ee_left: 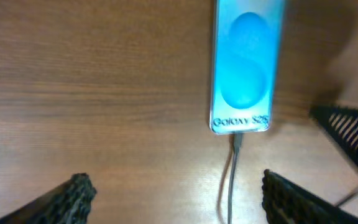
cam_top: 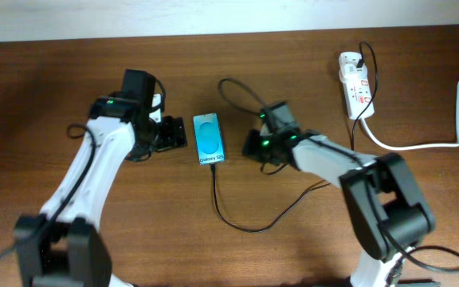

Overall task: Plug charger to phone and switch on socket
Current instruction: 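Retract the left arm and move the right gripper toward the power strip, then bring the right gripper down onto the power strip's orange switch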

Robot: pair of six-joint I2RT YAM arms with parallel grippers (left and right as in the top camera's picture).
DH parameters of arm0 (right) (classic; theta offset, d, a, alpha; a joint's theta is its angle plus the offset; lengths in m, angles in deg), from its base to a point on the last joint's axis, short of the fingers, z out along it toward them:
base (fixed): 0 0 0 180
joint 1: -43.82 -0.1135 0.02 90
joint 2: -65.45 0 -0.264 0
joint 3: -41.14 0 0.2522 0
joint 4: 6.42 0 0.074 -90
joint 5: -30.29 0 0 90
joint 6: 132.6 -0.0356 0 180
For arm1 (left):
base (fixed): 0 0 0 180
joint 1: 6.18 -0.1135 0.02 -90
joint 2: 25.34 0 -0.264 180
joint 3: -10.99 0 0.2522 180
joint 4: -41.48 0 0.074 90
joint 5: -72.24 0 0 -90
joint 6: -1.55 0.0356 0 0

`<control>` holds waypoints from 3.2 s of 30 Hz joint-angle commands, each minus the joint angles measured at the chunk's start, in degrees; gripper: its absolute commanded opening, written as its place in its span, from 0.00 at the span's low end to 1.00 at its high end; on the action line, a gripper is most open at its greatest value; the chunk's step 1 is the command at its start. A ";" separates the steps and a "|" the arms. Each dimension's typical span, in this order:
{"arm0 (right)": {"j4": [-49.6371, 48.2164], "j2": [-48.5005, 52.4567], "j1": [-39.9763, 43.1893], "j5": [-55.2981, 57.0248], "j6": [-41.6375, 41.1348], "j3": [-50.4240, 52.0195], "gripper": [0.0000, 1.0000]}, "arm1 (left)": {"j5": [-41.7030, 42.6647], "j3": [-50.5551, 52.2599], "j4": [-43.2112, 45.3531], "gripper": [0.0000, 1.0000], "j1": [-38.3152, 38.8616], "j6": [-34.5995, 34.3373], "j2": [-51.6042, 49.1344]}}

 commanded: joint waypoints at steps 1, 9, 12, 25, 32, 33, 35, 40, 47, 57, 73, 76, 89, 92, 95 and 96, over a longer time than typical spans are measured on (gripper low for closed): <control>5.07 -7.02 2.49 -0.81 4.26 -0.31 0.04 | -2.69 0.00 -4.44 0.93 -0.33 1.57 12.46; 31.23 -31.15 2.45 8.68 5.66 -0.31 0.04 | -17.40 0.20 -19.96 1.00 -0.35 1.55 44.92; 42.56 -38.99 2.47 15.19 5.44 -0.28 0.04 | -20.65 0.28 -24.22 1.00 -0.35 1.55 51.91; 57.31 -59.30 2.47 27.34 -0.20 -0.31 0.04 | -23.76 5.01 -34.34 0.99 -0.35 -1.51 57.66; 58.34 -63.52 2.47 27.82 -1.20 -0.74 0.04 | -23.69 5.01 -35.06 0.99 -0.35 -1.51 71.30; 59.54 -63.54 2.49 27.80 -2.80 -2.10 0.04 | -23.69 5.01 -35.08 0.99 -0.35 -1.51 71.84; 61.33 -63.52 2.51 28.02 -2.78 -5.60 0.04 | -23.63 5.01 -35.10 0.99 -0.35 -1.51 71.97; 70.73 -63.52 2.51 37.24 -5.81 -16.39 0.04 | -23.50 5.01 -35.34 0.99 -0.35 -1.53 71.97; 74.12 -59.65 2.51 51.71 -4.87 -26.47 0.04 | -23.52 5.01 -35.32 0.99 -0.35 -1.51 71.97; 67.47 -27.12 34.60 23.78 13.27 -47.32 0.04 | -23.50 5.01 -35.60 0.99 -0.35 -1.51 71.97; 61.44 -8.26 45.42 0.04 15.04 -47.41 0.04 | -23.50 5.01 -36.26 0.99 -0.35 -1.51 71.97; 60.06 -8.26 45.57 -0.15 12.87 -47.41 0.04 | -23.50 5.01 -36.26 0.99 -0.35 -1.49 71.97; 50.58 -0.87 45.57 0.70 2.54 -47.43 0.04 | -23.50 5.01 -36.41 0.99 -0.35 -1.49 71.97; 50.03 2.03 45.57 0.72 2.23 -47.41 0.04 | -23.50 5.01 -36.41 0.99 -0.35 -1.49 71.97; 49.64 4.68 45.57 0.66 1.64 -47.41 0.04 | -23.50 5.01 -36.41 1.00 -0.35 -1.49 71.97; 49.64 5.33 45.57 0.72 1.11 -47.39 0.04 | -23.50 5.01 -36.41 0.99 -0.35 -1.49 71.97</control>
